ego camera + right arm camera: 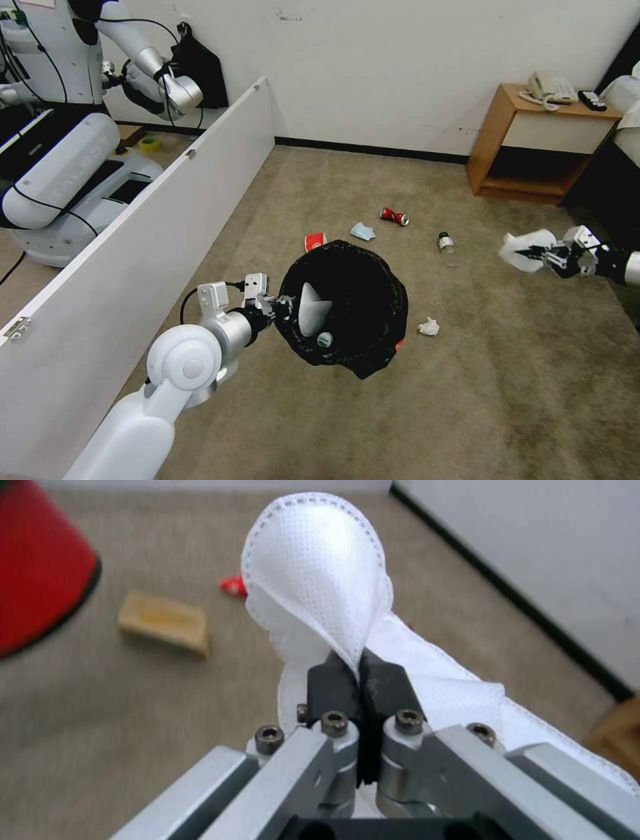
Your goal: Pick up the trash bin and place the garbage on the floor into it.
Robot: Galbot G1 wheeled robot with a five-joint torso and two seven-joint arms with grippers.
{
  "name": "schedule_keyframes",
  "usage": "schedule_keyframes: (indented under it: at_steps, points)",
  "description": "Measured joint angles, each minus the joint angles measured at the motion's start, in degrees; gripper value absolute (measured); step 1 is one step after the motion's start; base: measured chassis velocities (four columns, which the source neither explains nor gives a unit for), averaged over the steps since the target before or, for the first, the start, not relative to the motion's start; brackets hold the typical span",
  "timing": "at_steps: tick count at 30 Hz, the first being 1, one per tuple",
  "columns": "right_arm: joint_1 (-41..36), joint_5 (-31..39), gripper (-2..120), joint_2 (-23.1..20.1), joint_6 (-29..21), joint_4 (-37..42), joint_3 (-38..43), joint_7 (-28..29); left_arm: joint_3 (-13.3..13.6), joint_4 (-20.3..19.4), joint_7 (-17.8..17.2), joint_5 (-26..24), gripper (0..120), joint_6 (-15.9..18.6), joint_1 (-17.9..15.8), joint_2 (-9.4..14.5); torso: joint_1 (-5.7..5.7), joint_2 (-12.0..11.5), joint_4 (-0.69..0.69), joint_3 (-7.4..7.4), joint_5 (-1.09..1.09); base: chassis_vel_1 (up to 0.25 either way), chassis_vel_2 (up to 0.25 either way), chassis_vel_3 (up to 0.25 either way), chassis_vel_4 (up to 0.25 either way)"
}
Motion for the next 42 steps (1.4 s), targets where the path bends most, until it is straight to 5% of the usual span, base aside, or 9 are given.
schedule_keyframes:
  at_steps: [30,42]
  points:
    - [3.1,23.53,0,-0.2,3.2,16.43,1.07,10.81,3.13,1.68,-3.65,-3.88,0,1.25,-5.25,0.02,0.0,0.01,0.0,0.0,0.01,0.0,0.0,0.0,0.0]
    - [6.11,42.45,0,0.71,2.13,28.81,-1.73,13.23,5.57,3.79,-3.54,-4.07,0,1.48,-9.26,-1.41,0.0,0.01,0.0,0.0,0.0,0.0,0.0,0.0,0.0]
